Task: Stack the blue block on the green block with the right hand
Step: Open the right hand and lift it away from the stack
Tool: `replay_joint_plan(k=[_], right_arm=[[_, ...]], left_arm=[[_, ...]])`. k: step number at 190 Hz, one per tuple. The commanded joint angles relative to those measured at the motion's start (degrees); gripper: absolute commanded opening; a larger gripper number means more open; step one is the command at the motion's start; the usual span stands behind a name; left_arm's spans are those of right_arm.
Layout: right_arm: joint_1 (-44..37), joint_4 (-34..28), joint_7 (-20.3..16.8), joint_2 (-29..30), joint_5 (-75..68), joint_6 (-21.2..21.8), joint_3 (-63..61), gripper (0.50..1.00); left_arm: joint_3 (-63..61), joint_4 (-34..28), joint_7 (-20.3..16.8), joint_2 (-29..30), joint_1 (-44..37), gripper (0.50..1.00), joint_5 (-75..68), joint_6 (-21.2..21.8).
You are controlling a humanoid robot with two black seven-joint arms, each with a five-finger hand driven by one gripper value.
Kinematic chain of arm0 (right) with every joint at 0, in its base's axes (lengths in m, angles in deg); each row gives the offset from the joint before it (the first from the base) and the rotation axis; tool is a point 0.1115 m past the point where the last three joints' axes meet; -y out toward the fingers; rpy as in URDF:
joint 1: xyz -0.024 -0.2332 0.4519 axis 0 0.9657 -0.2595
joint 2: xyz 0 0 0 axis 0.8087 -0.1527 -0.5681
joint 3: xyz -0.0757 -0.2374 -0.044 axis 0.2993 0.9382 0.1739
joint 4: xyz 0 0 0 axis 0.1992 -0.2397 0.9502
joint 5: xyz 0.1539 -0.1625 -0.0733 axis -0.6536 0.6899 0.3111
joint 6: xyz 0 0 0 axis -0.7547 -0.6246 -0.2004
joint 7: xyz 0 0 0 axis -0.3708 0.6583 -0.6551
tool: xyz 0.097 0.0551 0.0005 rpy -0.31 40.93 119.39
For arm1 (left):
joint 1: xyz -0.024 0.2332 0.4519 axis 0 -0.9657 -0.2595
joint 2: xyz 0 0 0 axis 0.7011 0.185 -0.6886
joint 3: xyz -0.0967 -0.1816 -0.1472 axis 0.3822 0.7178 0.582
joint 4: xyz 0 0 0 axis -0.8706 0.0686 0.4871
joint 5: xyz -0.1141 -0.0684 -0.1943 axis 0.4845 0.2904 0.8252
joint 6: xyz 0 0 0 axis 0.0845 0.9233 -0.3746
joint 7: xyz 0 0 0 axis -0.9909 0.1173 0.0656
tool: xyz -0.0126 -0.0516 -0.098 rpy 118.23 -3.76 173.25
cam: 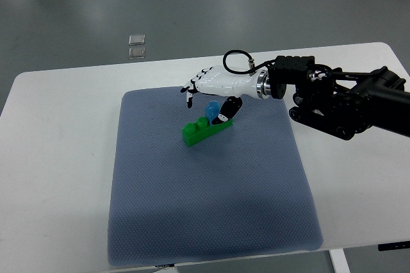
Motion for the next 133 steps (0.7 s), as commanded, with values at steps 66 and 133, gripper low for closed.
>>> replay_joint_plan(k=[66,133], right_arm=[[-0.4,-1.0,-0.3,-4.9,-27.6,17.5,-14.3,0.907],[4.8,4.0,-6.5,-7.4,-57.7,16.7,-14.9,0.907]], left_arm=[[0.0,0.0,0.0,0.0,0.0,1.000,0.0,0.0],[0.0,0.0,0.0,0.0,0.0,1.000,0.0,0.0]])
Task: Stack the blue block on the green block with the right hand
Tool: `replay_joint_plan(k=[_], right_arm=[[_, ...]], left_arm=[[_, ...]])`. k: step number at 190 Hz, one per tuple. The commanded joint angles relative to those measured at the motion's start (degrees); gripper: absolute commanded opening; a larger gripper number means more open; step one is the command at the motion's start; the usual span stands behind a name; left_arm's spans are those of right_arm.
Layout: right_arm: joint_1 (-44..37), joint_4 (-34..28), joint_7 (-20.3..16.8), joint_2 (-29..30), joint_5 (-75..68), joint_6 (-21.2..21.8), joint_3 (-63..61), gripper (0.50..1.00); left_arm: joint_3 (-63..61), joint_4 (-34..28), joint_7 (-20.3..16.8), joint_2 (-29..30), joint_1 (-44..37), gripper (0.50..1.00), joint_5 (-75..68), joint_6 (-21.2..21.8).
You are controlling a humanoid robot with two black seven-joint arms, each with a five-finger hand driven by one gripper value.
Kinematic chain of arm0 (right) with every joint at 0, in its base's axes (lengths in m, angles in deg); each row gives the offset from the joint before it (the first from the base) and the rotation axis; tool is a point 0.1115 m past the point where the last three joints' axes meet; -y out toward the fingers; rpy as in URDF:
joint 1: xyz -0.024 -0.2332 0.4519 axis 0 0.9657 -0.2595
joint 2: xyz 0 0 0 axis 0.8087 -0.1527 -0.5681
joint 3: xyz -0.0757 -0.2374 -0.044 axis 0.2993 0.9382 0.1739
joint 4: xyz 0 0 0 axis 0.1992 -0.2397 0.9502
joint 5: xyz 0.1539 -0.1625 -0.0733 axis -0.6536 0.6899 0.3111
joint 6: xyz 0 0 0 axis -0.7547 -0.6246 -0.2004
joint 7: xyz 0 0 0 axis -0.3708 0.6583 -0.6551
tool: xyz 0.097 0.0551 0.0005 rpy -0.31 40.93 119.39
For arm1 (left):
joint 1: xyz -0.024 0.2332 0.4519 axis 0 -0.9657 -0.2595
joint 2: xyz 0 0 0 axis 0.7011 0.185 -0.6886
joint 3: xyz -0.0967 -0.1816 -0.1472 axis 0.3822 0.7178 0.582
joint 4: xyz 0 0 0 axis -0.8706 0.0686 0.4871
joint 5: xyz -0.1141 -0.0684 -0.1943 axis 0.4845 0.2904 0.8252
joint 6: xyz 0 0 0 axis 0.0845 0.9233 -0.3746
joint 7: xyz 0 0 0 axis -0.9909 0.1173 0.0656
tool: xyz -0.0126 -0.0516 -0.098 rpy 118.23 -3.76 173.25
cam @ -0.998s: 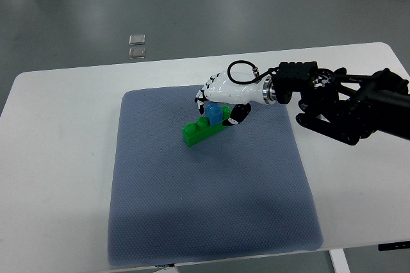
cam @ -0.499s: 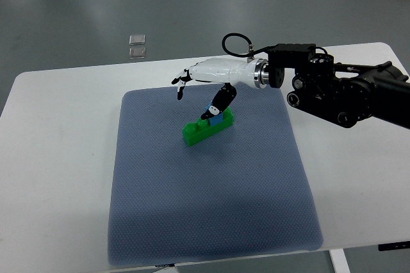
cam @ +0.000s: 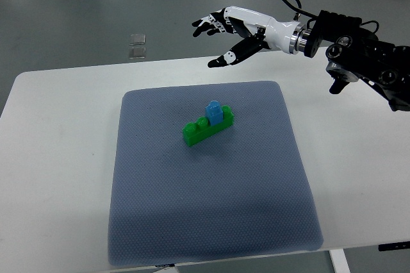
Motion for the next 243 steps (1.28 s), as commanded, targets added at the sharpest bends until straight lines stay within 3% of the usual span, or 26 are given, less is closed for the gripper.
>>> replay_joint_plan(k=[1,81,135,243], right_arm=[[2.3,1.9,-3.3,-0.1,-9.7,-0.1,0.0,0.907],[9.6,5.0,-14.0,0.0,-48.5,-2.1,0.3,0.907],[11.4,4.9,-13.6,0.9,-53.7,-4.3,0.7,0.909],[11.6,4.9,-13.6,0.8,-53.7,-3.5,0.4,0.913]], left_arm=[[0.0,0.0,0.0,0.0,0.0,1.000,0.0,0.0],[0.0,0.0,0.0,0.0,0.0,1.000,0.0,0.0],[0.0,0.0,0.0,0.0,0.0,1.000,0.0,0.0],[0.0,0.0,0.0,0.0,0.0,1.000,0.0,0.0]])
